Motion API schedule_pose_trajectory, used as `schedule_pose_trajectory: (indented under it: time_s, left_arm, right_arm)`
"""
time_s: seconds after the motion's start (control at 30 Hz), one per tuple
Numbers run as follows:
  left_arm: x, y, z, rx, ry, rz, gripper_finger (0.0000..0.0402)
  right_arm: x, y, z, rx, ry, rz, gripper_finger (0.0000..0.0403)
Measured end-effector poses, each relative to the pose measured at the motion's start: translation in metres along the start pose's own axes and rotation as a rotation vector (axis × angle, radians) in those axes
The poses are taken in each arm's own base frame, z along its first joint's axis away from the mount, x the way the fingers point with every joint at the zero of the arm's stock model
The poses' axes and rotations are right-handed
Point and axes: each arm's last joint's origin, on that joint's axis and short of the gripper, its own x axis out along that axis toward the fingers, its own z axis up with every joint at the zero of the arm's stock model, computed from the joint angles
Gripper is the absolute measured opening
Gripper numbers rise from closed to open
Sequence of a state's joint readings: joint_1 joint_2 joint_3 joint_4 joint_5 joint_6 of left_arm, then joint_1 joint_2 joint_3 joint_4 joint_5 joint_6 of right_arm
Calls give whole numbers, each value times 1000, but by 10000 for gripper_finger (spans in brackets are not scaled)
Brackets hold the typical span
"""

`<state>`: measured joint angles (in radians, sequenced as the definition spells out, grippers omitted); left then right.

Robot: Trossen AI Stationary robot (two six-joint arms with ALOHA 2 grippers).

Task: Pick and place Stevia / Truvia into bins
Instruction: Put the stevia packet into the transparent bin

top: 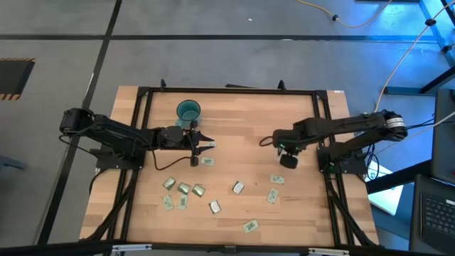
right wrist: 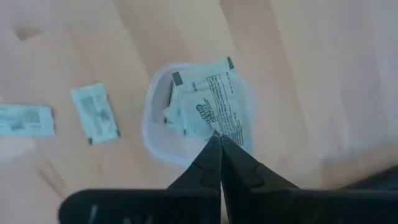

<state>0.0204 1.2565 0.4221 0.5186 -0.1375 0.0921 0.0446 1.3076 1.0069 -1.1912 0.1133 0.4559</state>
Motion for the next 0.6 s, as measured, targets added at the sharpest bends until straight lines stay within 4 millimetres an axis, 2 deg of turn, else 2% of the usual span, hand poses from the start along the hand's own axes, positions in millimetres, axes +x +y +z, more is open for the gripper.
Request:
schedule_pose_trajectory:
  time_s: [0.17,0.37,0.6]
  left_arm:
    - [0,0,0,0,0,0,114]
    - [0,0,0,0,0,0,114]
    - [0,0,0,0,0,0,114]
  right_arm:
    - [-1,11,-1,-11,-36,23,2]
    - [5,17,0,-11,-36,-44,2]
    - [31,13,-14,5,35,-86,2]
